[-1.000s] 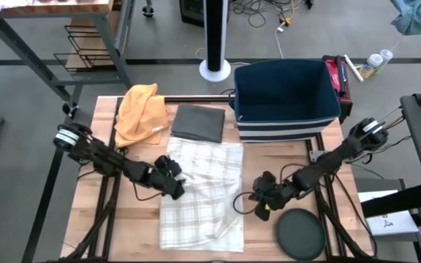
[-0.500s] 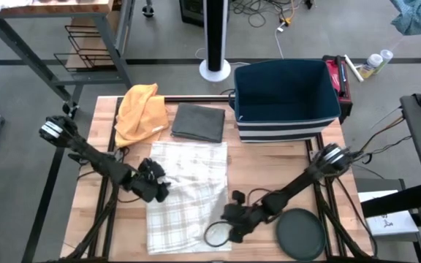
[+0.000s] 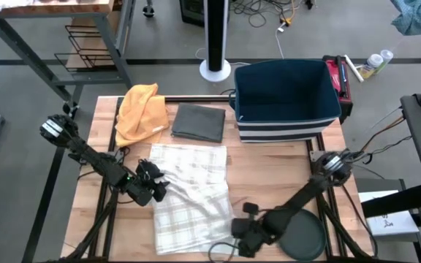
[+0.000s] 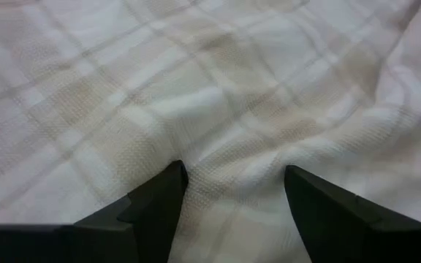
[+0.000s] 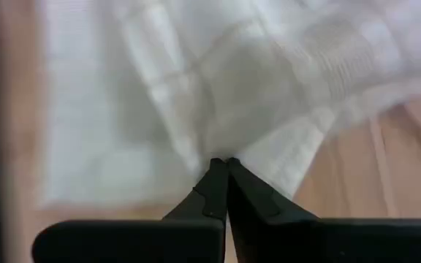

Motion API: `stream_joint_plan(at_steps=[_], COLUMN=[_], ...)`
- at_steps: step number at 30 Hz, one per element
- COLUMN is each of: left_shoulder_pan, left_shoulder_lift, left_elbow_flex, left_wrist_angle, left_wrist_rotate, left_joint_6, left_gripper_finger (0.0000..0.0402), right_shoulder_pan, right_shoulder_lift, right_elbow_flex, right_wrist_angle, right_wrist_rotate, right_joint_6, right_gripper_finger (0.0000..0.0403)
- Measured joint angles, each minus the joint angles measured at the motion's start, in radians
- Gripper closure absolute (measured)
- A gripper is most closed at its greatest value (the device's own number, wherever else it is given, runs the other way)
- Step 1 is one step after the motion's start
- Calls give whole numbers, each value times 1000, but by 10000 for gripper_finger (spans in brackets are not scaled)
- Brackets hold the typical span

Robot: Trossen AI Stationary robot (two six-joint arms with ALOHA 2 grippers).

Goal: Fold kitchen towel into neat rectangle
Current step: Fold the white patterned towel

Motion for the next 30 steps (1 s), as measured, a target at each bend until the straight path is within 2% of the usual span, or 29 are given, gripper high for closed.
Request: stream_joint_plan(at_steps=[5, 10, 14, 20, 24, 27, 30], left_shoulder_pan=[-2, -12, -18, -18, -19, -20, -20], left_shoulder_lift=[-4, -1, -1, -1, -1, -1, 0], left_elbow_flex=[1, 18, 19, 19, 19, 19, 26], left_wrist_angle=[19, 30, 33, 35, 41, 53, 52], left_wrist_rotate=[-6, 3, 4, 1, 2, 2, -8], left_joint_6=[18, 32, 35, 36, 38, 69, 99], left_gripper_finger=[174, 168, 161, 165, 172, 174, 169], right_shoulder_pan=[18, -1, 4, 23, 21, 22, 22], right_shoulder_lift=[-39, -21, -14, -13, 36, 63, 66], right_elbow_flex=[-13, -30, -39, -38, -40, -41, -32], right_wrist_angle=[-6, -2, -4, -8, 3, 86, 241], right_wrist_rotate=[138, 137, 130, 145, 152, 99, 49], right_joint_6=[118, 309, 397, 437, 490, 485, 423], right_gripper_finger=[403, 401, 376, 321, 304, 300, 303])
